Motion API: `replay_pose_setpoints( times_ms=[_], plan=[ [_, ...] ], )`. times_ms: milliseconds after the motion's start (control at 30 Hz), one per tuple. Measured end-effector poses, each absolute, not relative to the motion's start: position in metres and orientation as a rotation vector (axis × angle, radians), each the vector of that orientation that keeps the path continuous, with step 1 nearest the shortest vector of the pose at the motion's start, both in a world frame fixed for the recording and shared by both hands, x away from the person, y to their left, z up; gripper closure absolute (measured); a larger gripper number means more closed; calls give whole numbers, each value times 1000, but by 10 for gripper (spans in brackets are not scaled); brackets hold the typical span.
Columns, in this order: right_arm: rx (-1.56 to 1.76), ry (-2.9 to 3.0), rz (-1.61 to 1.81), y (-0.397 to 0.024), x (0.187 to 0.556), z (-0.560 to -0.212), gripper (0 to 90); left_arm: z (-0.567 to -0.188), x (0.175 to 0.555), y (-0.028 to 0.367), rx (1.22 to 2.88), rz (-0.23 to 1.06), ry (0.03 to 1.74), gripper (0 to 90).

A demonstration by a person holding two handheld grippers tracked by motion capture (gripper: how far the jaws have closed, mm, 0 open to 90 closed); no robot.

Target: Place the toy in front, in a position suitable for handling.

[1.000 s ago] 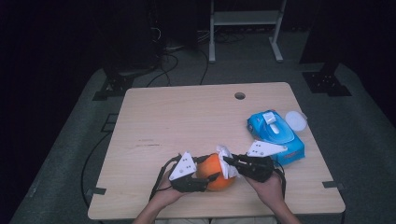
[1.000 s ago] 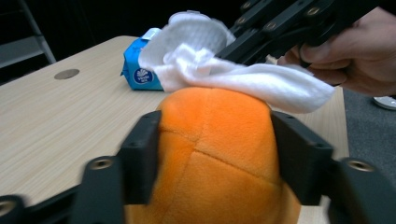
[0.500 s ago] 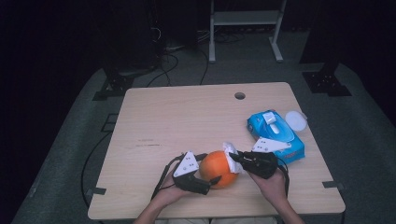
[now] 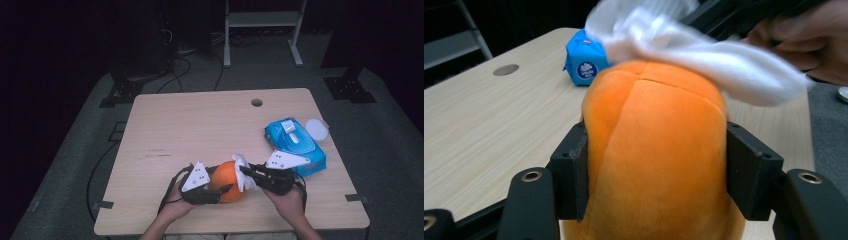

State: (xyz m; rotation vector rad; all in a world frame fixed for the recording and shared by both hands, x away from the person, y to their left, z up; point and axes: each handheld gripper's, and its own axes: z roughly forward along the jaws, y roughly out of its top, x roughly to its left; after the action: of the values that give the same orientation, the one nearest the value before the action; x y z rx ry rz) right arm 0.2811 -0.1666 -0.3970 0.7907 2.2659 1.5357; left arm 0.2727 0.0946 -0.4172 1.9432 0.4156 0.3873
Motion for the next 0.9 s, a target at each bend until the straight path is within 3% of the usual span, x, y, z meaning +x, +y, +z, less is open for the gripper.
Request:
replay_pose_setpoints(
  times_ms=[333, 500, 700, 900],
  plan=[
    [690, 2273, 1536, -152, 270, -391, 822, -423, 274, 90, 1929, 400, 456, 302],
    [755, 2273, 1531, -161, 278, -396, 821, -428, 281, 94, 1889, 345, 451, 156],
    [780, 2258, 1516, -163, 279, -396, 821, -430, 280, 89, 1882, 378, 485, 220],
    [666, 2272, 1496, -146, 266, -389, 820, -430, 271, 78, 1896, 405, 460, 222]
  ],
)
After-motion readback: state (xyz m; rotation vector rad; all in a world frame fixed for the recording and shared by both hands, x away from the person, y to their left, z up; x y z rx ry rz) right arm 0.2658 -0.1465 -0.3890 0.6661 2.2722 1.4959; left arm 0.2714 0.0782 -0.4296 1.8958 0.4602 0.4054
